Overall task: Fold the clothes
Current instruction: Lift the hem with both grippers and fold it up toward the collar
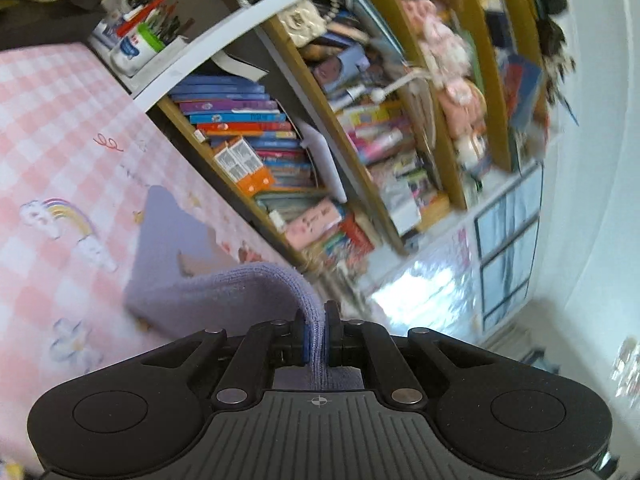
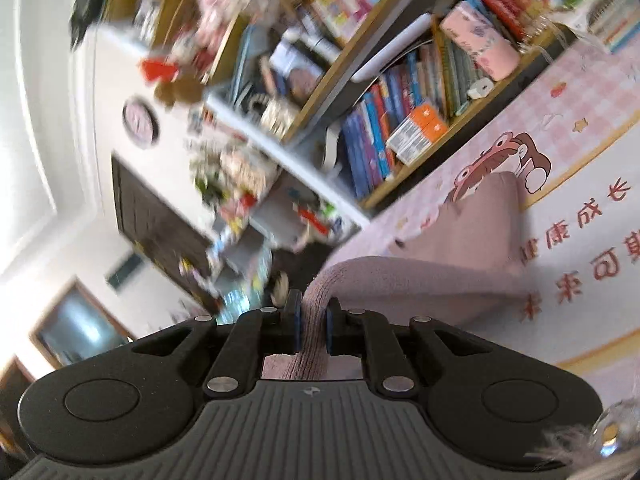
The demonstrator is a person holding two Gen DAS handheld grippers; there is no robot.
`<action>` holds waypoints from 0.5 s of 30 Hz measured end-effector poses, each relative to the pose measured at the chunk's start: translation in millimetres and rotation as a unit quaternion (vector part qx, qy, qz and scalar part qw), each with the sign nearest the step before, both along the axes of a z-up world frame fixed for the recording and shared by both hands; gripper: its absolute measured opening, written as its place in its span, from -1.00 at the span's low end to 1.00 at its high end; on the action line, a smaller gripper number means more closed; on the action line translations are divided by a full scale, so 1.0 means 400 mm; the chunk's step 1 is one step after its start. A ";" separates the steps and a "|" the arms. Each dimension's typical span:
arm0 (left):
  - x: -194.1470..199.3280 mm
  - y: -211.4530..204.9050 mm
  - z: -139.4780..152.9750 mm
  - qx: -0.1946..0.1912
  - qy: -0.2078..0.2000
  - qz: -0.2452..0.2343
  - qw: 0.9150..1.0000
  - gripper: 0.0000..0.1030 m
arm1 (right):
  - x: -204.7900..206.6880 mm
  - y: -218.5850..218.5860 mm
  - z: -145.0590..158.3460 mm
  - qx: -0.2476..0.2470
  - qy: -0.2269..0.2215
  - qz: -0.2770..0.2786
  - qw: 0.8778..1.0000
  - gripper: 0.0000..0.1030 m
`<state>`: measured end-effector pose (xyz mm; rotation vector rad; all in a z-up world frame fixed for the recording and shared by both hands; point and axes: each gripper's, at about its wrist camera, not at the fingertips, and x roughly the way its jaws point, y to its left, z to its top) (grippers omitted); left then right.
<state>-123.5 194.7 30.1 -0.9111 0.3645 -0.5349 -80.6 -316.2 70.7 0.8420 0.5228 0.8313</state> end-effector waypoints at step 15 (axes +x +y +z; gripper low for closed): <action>0.345 0.002 -0.003 0.076 0.074 0.036 0.994 -0.85 | 0.326 0.045 -0.045 -0.006 0.080 -0.068 0.994 -0.75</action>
